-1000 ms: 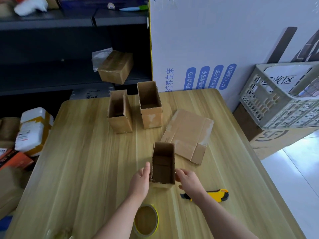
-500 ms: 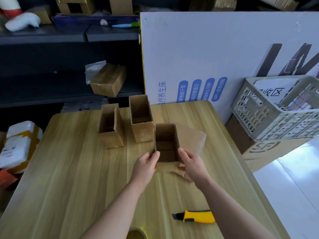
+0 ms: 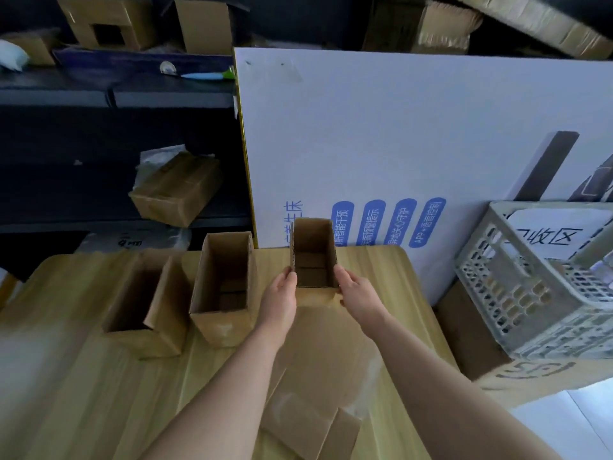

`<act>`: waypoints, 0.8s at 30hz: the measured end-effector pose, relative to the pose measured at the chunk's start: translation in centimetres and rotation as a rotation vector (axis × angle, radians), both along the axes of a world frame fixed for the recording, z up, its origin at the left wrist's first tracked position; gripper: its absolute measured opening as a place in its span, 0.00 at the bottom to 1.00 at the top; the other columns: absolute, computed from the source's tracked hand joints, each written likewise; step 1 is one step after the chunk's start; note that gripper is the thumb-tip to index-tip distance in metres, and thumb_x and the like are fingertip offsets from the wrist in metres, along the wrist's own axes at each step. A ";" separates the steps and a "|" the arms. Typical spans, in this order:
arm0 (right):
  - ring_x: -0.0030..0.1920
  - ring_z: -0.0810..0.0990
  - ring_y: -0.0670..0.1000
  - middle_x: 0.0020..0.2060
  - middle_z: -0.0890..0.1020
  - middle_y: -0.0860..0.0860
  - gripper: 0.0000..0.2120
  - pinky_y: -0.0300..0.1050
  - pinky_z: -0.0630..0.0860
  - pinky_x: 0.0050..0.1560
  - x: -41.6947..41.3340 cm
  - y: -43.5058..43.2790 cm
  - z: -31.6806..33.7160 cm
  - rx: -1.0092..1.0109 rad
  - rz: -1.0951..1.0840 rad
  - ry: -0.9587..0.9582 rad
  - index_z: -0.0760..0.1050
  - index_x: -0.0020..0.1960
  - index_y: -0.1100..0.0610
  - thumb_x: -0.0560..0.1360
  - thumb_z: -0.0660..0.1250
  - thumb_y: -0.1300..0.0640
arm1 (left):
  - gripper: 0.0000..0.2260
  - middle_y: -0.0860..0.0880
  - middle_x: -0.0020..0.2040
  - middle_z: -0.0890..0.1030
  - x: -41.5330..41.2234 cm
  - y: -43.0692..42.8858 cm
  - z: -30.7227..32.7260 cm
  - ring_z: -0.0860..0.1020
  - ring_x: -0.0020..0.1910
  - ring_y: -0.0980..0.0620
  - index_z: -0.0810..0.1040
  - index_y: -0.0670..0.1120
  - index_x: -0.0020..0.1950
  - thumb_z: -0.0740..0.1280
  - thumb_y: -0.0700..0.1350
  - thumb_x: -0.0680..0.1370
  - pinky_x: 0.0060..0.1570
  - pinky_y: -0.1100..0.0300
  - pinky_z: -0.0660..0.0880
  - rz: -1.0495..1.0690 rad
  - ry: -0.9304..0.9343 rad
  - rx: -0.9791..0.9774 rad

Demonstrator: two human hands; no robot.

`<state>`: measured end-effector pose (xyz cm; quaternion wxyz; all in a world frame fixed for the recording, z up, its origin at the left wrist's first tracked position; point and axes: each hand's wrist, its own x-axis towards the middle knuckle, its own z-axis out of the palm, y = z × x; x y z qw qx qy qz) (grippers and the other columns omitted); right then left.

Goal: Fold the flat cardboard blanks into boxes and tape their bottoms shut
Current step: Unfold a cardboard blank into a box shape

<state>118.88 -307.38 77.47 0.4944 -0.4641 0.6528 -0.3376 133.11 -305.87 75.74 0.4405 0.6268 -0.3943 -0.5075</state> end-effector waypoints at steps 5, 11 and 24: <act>0.69 0.67 0.47 0.64 0.71 0.40 0.22 0.45 0.62 0.67 0.7 -4.0 -2.6 0.007 0.126 -0.061 0.63 0.75 0.44 0.83 0.51 0.42 | 0.20 0.54 0.72 0.70 0.4 -4.6 -2.7 0.67 0.70 0.52 0.65 0.54 0.74 0.53 0.55 0.83 0.72 0.47 0.63 0.060 0.027 -0.002; 0.75 0.61 0.50 0.74 0.65 0.45 0.25 0.49 0.57 0.72 1.4 -5.3 -6.4 0.058 0.227 0.015 0.56 0.76 0.38 0.80 0.47 0.36 | 0.21 0.50 0.75 0.65 0.8 -4.8 -4.2 0.64 0.74 0.49 0.61 0.49 0.77 0.50 0.53 0.84 0.73 0.53 0.59 0.060 -0.110 0.067; 0.71 0.67 0.49 0.70 0.71 0.46 0.24 0.48 0.64 0.72 -0.7 3.8 -5.6 0.052 0.175 0.142 0.62 0.76 0.49 0.83 0.50 0.43 | 0.22 0.49 0.74 0.67 -1.3 4.5 -3.3 0.64 0.73 0.52 0.63 0.44 0.76 0.53 0.51 0.84 0.63 0.67 0.57 0.004 -0.183 0.075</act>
